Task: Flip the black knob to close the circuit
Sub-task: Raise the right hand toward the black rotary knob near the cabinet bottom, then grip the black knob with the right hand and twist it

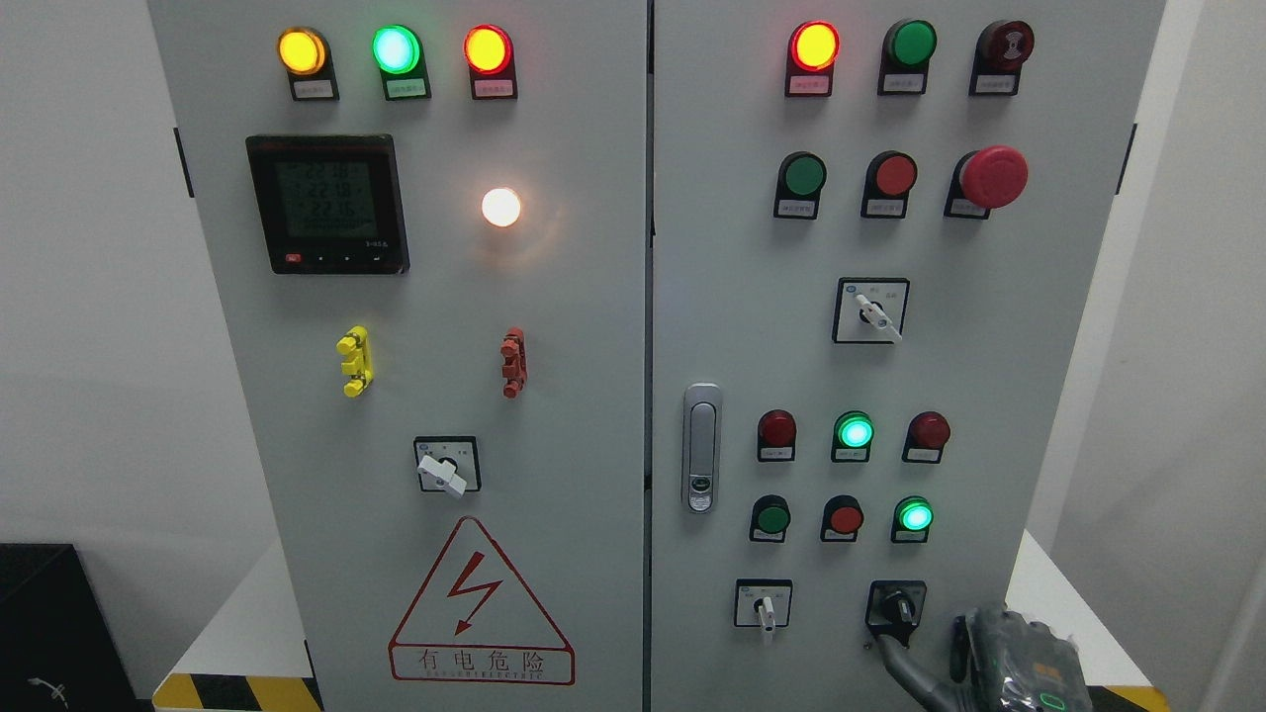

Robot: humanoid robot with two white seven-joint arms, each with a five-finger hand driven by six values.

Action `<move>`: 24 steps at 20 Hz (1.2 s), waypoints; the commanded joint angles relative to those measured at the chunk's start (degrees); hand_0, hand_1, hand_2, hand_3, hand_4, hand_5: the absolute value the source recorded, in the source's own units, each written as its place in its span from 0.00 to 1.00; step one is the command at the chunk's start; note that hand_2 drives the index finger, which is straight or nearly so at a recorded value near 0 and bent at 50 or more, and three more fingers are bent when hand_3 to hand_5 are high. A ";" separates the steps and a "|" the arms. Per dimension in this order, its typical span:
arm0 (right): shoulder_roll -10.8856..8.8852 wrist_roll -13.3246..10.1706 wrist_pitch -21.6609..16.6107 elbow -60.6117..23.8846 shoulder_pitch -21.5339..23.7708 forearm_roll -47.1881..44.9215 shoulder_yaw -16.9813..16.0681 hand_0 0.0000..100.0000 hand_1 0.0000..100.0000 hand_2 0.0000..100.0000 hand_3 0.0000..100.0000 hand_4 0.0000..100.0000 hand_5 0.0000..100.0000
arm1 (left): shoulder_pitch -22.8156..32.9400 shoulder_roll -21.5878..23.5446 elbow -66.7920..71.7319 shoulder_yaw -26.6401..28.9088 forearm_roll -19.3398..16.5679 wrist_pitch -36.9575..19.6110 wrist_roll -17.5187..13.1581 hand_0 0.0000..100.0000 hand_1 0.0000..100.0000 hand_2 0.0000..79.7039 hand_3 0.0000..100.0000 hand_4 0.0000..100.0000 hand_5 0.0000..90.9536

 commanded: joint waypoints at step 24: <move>-1.50 0.10 1.74 0.59 -1.02 0.06 0.36 0.00 0.09 0.78 0.92 0.72 0.73 | 0.00 0.00 1.23 -1.23 -1.23 0.05 0.04 0.00 0.00 0.00 0.00 0.00 0.00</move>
